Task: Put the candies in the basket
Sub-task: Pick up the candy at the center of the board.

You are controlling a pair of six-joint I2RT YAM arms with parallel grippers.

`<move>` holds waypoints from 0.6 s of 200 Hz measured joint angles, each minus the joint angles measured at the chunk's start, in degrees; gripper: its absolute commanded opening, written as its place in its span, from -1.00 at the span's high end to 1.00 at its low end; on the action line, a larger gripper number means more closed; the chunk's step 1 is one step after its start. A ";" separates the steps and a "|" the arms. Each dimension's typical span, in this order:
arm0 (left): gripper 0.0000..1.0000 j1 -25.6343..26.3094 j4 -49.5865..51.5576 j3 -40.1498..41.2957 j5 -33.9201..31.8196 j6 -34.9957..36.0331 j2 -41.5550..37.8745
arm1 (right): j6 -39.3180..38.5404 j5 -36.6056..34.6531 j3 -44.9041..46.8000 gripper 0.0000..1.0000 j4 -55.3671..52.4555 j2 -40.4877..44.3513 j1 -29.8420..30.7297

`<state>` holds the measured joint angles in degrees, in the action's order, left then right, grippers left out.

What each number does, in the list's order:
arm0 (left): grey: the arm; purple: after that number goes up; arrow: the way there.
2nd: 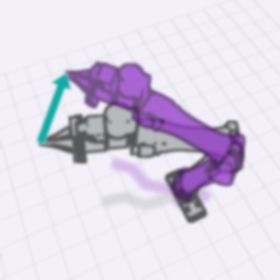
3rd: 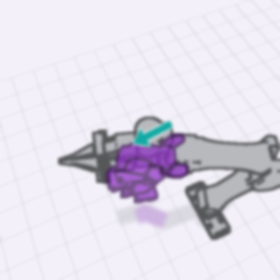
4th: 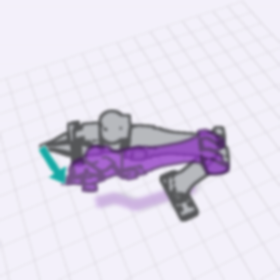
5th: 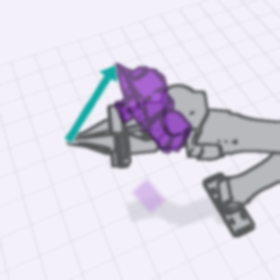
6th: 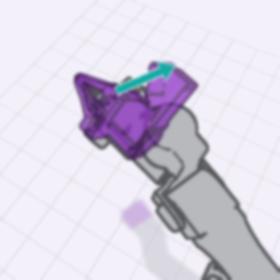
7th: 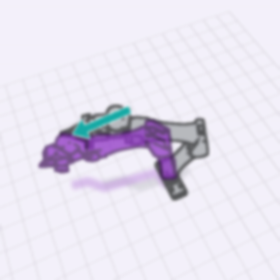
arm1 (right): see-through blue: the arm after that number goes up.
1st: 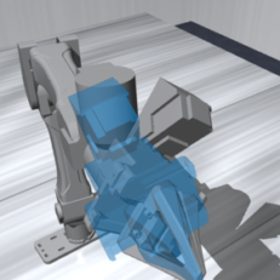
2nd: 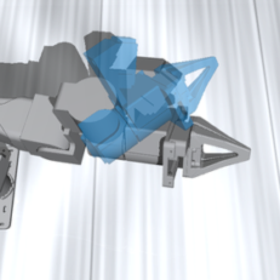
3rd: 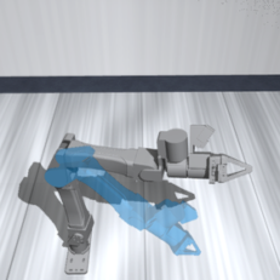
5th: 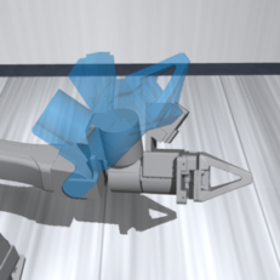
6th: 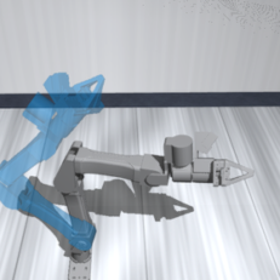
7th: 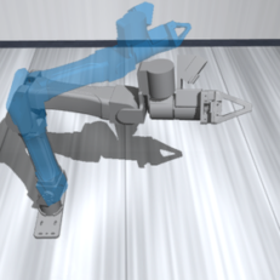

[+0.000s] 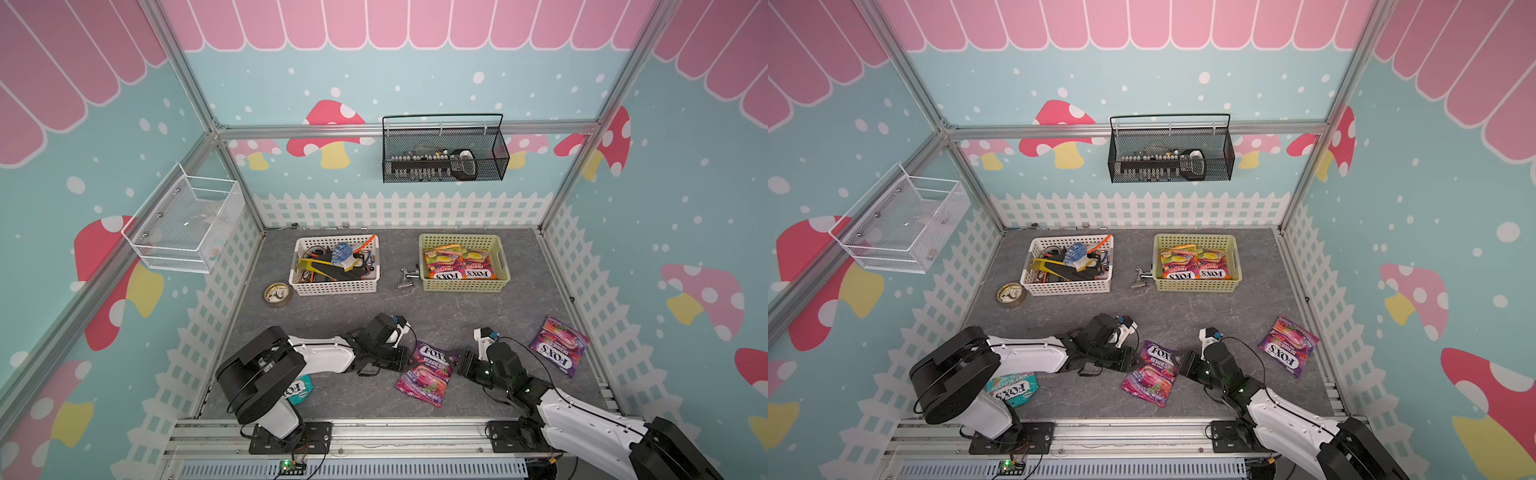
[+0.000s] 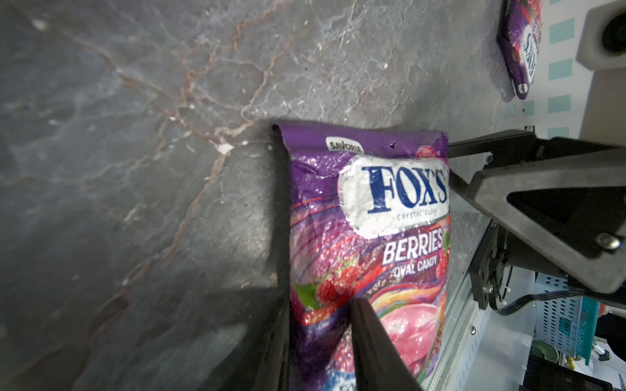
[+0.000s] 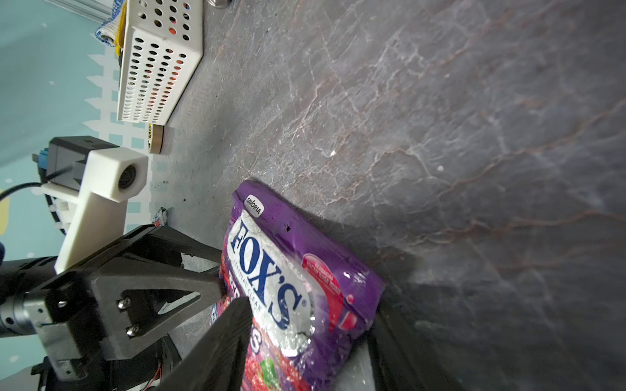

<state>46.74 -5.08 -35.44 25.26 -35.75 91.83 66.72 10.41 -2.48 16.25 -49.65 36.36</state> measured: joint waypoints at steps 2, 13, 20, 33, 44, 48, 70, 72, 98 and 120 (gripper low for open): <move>0.30 0.00 -0.02 0.02 0.00 0.00 0.00 | -0.20 0.07 0.02 -0.11 0.00 0.02 0.00; 0.30 0.00 -0.13 0.07 0.00 0.00 0.00 | -0.81 0.39 0.07 -0.06 0.04 0.04 0.00; 0.30 0.00 -0.15 0.07 0.00 0.00 0.00 | -1.22 0.70 0.11 -0.02 0.15 0.02 0.00; 0.30 0.00 -0.15 0.07 -0.02 0.00 0.00 | -1.81 1.46 0.33 0.08 1.14 -0.35 0.02; 0.30 0.00 -0.15 0.07 -0.07 0.00 0.00 | -1.95 2.19 0.44 0.18 2.36 -1.07 -0.02; 0.30 0.00 -0.15 0.07 -0.09 0.00 0.00 | -2.32 2.49 0.46 0.23 2.91 -1.42 0.00; 0.30 0.00 -0.17 0.07 -0.20 -0.02 -0.02 | -2.84 4.09 0.46 0.54 6.14 -3.61 -0.04; 0.30 0.00 -0.17 0.07 -0.20 -0.02 -0.04 | -3.37 4.24 0.39 0.56 6.34 -3.78 -0.04; 0.28 0.00 -0.13 0.17 -0.63 -0.04 -0.33 | -4.72 5.31 -0.22 0.93 7.74 -3.96 -0.04; 0.20 -0.02 0.31 0.59 -1.70 -0.15 -1.53 | -6.93 5.46 -2.71 1.00 5.25 -1.46 0.02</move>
<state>46.72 -4.78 -34.85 23.55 -35.90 90.30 59.79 15.88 -5.19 21.50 -51.11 36.38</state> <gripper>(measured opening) 0.376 0.084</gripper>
